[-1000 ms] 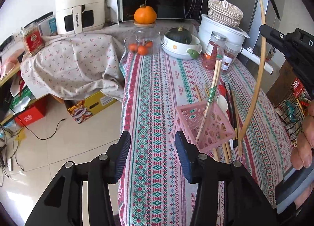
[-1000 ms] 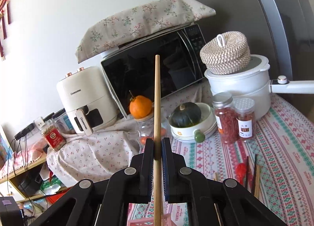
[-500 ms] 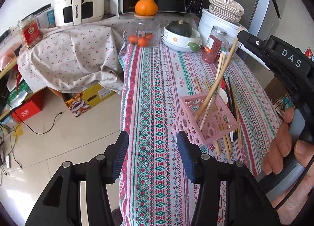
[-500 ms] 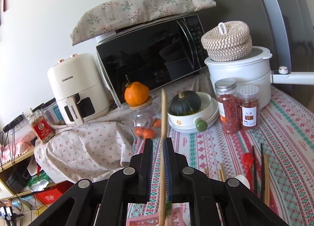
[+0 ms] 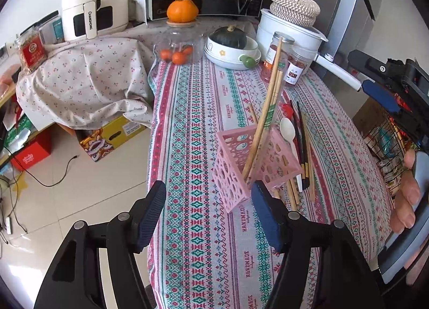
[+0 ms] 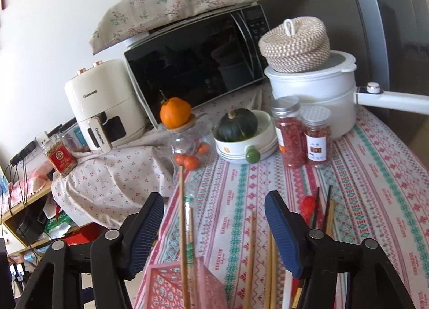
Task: Organize utensils
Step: 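Lower the single bamboo chopstick into the pink basket and open the right tool, then move the right tool to the bamboo chopsticks and grasp them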
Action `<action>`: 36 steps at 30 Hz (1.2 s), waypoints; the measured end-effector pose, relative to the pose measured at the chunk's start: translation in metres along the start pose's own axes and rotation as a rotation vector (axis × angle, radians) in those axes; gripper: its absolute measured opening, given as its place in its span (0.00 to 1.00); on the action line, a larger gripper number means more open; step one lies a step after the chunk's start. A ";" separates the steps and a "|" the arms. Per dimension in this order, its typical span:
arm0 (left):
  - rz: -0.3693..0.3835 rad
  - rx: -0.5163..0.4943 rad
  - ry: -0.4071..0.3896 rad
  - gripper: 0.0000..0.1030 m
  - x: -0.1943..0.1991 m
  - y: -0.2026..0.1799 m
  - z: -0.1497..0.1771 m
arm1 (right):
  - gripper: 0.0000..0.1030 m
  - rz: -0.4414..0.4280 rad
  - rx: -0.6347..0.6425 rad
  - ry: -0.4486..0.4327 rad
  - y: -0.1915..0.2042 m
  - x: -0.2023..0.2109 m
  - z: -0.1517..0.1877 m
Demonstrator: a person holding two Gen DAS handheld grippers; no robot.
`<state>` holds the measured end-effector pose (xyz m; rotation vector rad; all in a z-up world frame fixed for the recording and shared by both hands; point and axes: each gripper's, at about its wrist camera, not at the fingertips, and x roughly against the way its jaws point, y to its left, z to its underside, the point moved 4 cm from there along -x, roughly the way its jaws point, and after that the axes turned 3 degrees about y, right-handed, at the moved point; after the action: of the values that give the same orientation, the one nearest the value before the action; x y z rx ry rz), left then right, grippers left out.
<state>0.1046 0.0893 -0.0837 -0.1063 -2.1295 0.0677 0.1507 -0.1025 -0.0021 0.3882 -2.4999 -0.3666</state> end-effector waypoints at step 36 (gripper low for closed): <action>-0.039 -0.089 -0.094 1.00 0.005 -0.088 -0.047 | 0.88 0.357 -0.085 0.604 -0.182 -0.126 0.070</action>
<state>0.1374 0.0023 -0.0467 -0.1159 -2.2283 -0.0453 0.2447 -0.2140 -0.1829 0.0029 -1.9017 -0.1744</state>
